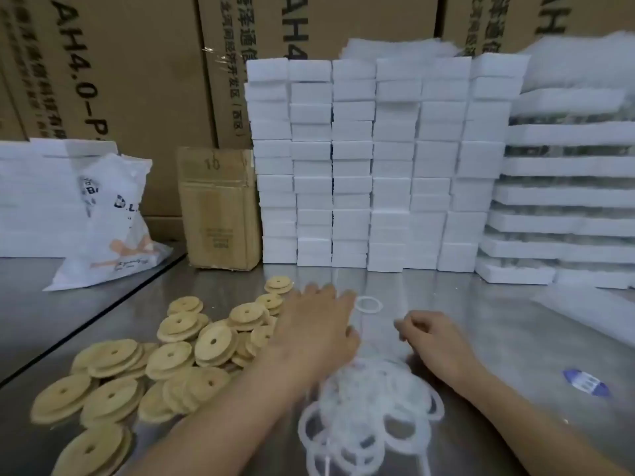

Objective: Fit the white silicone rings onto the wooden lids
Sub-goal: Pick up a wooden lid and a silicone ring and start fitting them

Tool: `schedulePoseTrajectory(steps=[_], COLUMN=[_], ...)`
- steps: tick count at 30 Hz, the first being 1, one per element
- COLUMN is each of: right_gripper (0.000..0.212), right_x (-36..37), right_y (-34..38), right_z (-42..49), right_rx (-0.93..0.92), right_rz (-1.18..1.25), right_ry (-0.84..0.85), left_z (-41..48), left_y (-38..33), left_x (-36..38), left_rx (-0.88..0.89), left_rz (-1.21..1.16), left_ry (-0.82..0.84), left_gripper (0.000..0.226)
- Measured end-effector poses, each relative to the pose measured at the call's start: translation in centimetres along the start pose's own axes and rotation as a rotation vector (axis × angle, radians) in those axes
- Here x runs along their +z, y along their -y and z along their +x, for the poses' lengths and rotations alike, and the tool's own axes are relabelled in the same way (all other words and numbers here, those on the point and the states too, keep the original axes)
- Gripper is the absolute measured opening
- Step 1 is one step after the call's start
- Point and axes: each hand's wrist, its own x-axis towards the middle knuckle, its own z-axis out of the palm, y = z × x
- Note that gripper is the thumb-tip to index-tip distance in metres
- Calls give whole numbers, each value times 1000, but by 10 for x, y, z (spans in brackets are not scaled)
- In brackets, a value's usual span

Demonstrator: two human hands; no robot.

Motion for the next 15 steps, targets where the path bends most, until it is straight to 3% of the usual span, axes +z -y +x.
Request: schedulePoseTrajectory(steps=[1, 2, 4, 8, 12, 15], right_gripper=[40, 40, 39, 38, 36, 34], right_x=[0, -2, -3, -4, -2, 6], right_y=[2, 5, 8, 12, 21, 24], right_z=[-2, -5, -7, -18, -29, -36], right_rx=[0, 26, 51, 126, 184, 161], right_rz=[-49, -54, -32, -30, 1, -70], right_ry=[-9, -33, -45, -41, 4, 37], left_z=[-13, -16, -19, -12, -4, 3], left_y=[66, 74, 106, 105, 104, 99], left_x=[-20, -19, -16, -3, 3, 10], left_rx=[-66, -139, -237, -205, -212, -171], left_rz=[95, 113, 146, 61, -37, -9], left_ry=[28, 124, 138, 25, 136, 109], left_gripper=[40, 36, 28, 24, 59, 47])
